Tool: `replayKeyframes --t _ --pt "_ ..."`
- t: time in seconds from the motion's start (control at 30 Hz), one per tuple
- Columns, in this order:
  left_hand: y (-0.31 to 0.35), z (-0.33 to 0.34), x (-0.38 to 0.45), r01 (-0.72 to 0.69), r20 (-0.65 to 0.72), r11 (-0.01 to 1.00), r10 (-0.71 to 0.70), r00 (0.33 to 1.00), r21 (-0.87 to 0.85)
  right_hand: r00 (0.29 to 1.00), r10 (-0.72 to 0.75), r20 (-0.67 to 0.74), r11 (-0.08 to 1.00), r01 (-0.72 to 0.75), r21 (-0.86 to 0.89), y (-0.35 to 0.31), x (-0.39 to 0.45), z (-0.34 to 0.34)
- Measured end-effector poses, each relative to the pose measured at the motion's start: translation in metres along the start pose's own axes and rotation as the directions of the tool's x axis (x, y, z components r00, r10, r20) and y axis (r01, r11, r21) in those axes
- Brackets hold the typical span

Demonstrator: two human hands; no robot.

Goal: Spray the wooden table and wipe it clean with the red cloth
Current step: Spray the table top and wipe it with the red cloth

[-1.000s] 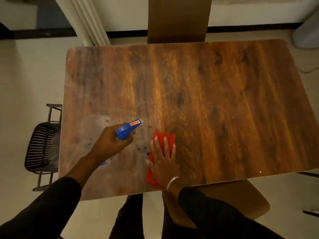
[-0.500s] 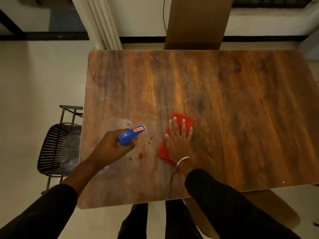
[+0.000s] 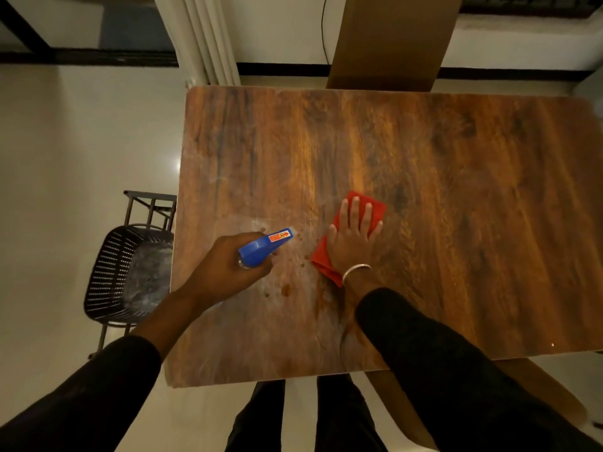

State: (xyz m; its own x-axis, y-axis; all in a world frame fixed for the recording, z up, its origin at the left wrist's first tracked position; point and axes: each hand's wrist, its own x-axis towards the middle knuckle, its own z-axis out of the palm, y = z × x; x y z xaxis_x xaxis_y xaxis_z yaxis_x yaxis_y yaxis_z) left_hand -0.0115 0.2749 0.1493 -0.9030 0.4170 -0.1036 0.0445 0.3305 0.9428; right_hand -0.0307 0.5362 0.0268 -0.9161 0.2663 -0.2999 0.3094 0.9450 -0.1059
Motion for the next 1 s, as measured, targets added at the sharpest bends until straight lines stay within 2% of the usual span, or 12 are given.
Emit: replayKeyframes --t 0.13,0.2,0.23,0.33,0.47,0.53,0.67,0.73,0.8,0.9,0.97,1.0 --pt "0.006 -0.001 -0.003 -0.008 0.027 1.000 0.009 1.000 -0.021 0.977 -0.209 0.043 0.974 0.212 -0.079 -0.017 -0.069 0.027" --pt "0.007 0.001 -0.001 -0.017 0.048 1.000 0.018 0.999 -0.021 0.974 -0.225 0.040 0.974 0.226 -0.027 -0.004 -0.137 0.052" --pt "0.008 0.003 0.000 -0.014 0.048 1.000 0.015 0.999 -0.023 0.985 -0.168 0.037 0.986 0.168 0.019 0.007 -0.170 0.063" --pt "0.011 0.006 -0.001 0.006 0.054 0.999 -0.003 0.999 -0.047 0.988 0.149 0.029 0.983 -0.151 0.102 0.050 -0.217 0.074" --pt "0.014 0.010 -0.005 0.020 0.081 1.000 -0.018 0.997 -0.024 0.890 0.455 0.025 0.886 -0.456 0.090 0.061 -0.176 0.054" --pt "0.015 0.011 -0.007 0.018 0.088 1.000 -0.017 0.996 -0.003 0.878 0.479 0.022 0.873 -0.479 0.094 0.043 -0.165 0.052" --pt "0.014 0.019 -0.008 0.048 0.108 0.999 -0.047 0.993 -0.003 0.972 0.233 0.043 0.969 -0.235 0.071 0.012 -0.213 0.069" --pt "0.016 0.024 -0.006 0.040 0.121 0.999 -0.040 0.992 0.001 0.959 0.274 0.074 0.947 -0.282 0.156 0.019 -0.235 0.072" --pt "0.020 0.028 -0.004 0.020 0.136 1.000 -0.020 0.991 0.002 0.878 0.457 0.141 0.835 -0.478 0.274 0.038 -0.227 0.061" --pt "0.024 0.029 -0.004 0.015 0.122 1.000 -0.013 0.992 -0.016 0.646 0.725 0.239 0.557 -0.754 0.348 0.066 -0.179 0.034" --pt "0.027 0.027 -0.006 0.008 0.114 1.000 -0.007 0.993 -0.004 0.545 0.795 0.266 0.428 -0.815 0.392 0.069 -0.152 0.016" --pt "0.027 0.024 -0.008 0.004 0.110 1.000 -0.004 0.994 0.007 0.545 0.801 0.248 0.428 -0.811 0.399 0.063 -0.146 0.012"
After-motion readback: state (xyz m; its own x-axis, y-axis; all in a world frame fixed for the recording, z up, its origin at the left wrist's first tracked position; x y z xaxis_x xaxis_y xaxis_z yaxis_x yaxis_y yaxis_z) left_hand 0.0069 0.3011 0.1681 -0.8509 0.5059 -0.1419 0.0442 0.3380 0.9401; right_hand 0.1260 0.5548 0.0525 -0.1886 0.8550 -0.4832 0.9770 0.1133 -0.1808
